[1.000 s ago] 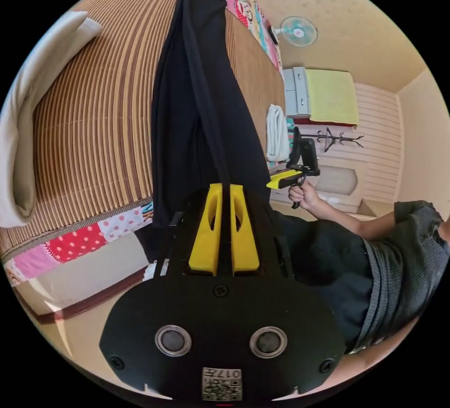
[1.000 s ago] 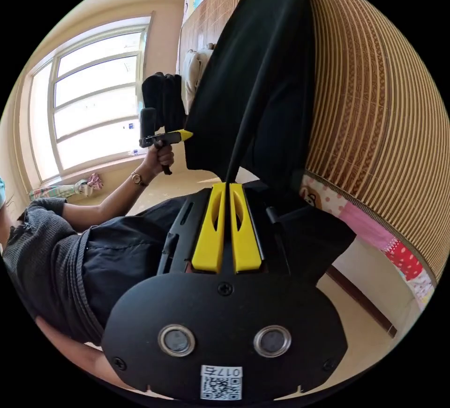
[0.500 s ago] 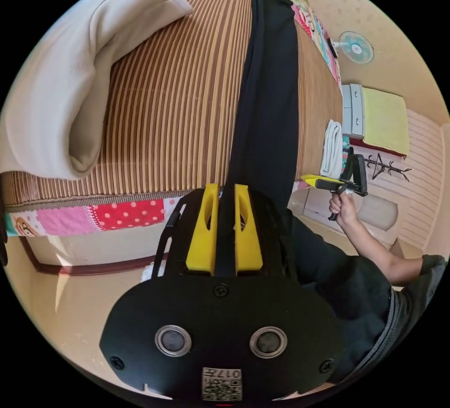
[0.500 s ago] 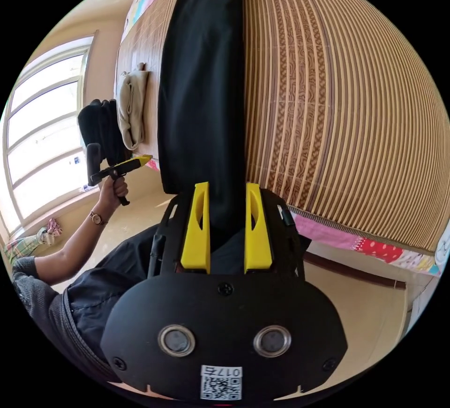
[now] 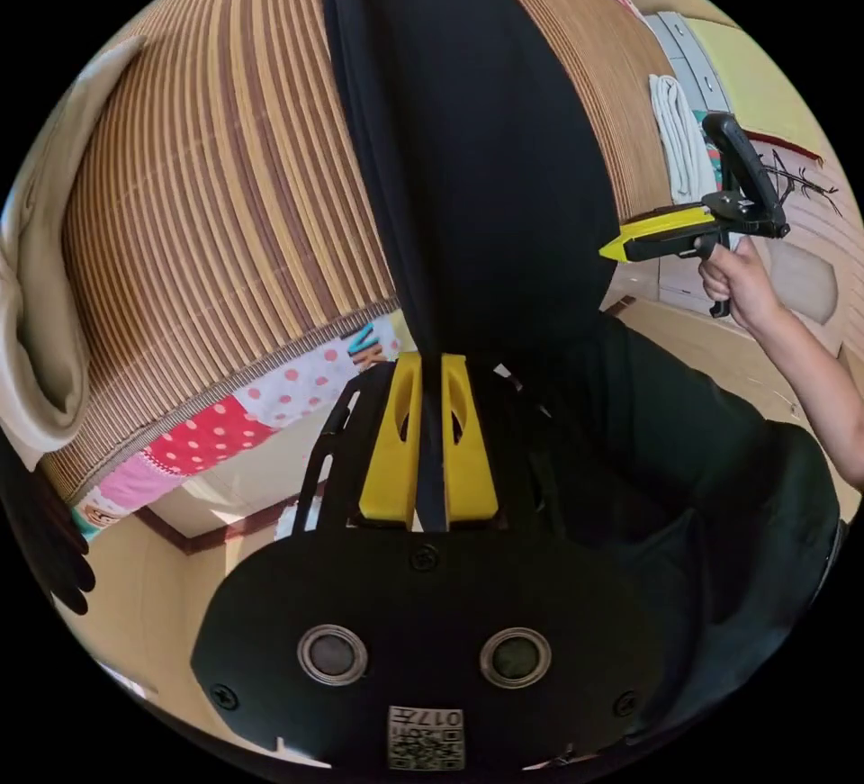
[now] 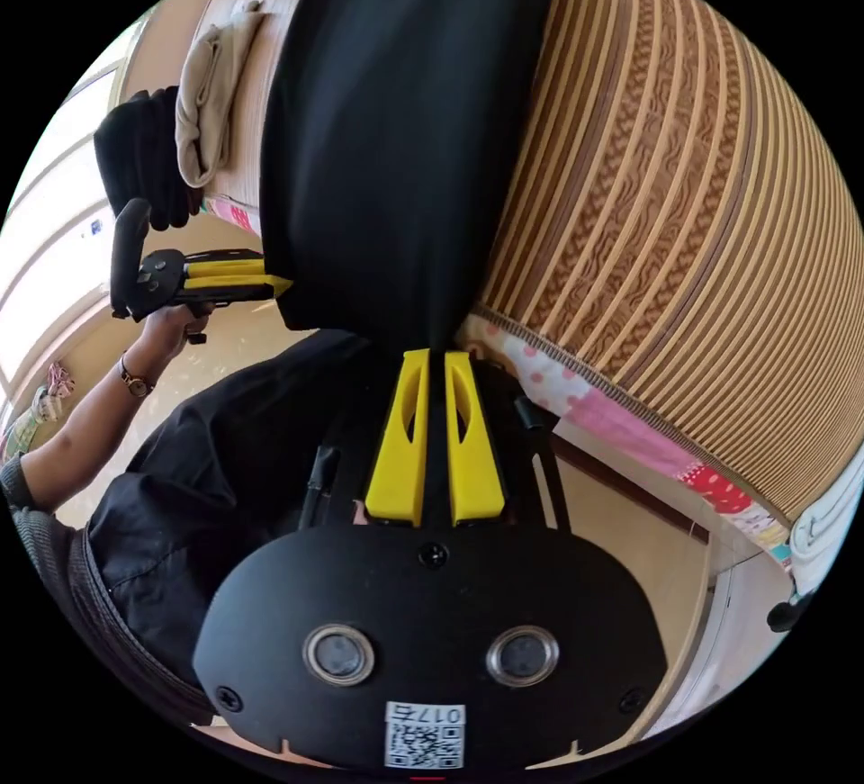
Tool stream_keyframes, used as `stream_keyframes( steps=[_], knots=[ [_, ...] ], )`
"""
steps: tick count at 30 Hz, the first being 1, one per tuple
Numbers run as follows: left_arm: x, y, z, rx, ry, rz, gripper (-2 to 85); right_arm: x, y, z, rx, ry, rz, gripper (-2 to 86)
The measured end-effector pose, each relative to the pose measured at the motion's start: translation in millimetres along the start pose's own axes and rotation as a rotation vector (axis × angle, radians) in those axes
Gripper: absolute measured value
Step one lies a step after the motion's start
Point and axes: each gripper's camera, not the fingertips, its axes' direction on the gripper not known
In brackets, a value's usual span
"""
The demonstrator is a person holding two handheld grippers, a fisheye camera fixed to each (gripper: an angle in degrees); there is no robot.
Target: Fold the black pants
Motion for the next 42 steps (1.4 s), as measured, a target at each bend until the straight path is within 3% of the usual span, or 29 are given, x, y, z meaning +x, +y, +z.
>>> stream_keyframes(
  steps=[2, 4, 9, 11, 15, 18, 25, 29, 33, 42],
  knots=[
    [-2.9, 1.1, 1.2, -0.025, 0.031, -0.016, 5.3, 7.1, 15.1, -4.5, 0.029, -0.005, -0.008, 4.8],
    [-13.0, 7.5, -22.8, 0.118, 0.145, -0.003, 6.6, 21.2, 26.4, -22.8, 0.142, -0.086, 0.012, 6.2],
    [-82.8, -20.0, -98.6, 0.489, 0.410, -0.097, 9.4, 88.6, 29.0, -68.7, 0.456, -0.505, 0.039, 12.1],
    [-99.1, -51.1, -114.4, 0.514, 0.429, -0.093, 12.2, 118.8, 17.8, -85.3, 0.566, -0.616, 0.082, 13.5],
    [-116.3, -128.7, -141.3, 0.492, 0.437, -0.035, 17.5, 135.2, -10.3, -105.9, 0.602, -0.708, 0.071, 16.2],
    [-124.5, -165.4, -155.5, 0.501, 0.445, -0.028, 15.8, 131.0, -35.6, -112.5, 0.542, -0.656, 0.049, 15.1],
    [-124.5, -201.9, -145.1, 0.385, 0.503, -0.033, 6.9, 131.1, -25.8, -100.1, 0.525, -0.789, -0.012, 5.8],
    [-123.7, -157.1, -156.5, 0.494, 0.707, 0.071, 4.1, 118.8, 34.1, -100.8, 0.611, -0.959, -0.154, 3.3],
    [-89.6, -84.2, -184.6, 0.572, 0.823, 0.246, 3.8, 75.9, 99.0, -107.6, 0.613, -0.966, -0.286, 2.5],
    [27.9, 69.7, -298.7, 0.815, 0.803, 0.512, 3.7, -57.3, 260.1, -182.3, 0.797, -0.836, -0.608, 1.7]
  ],
)
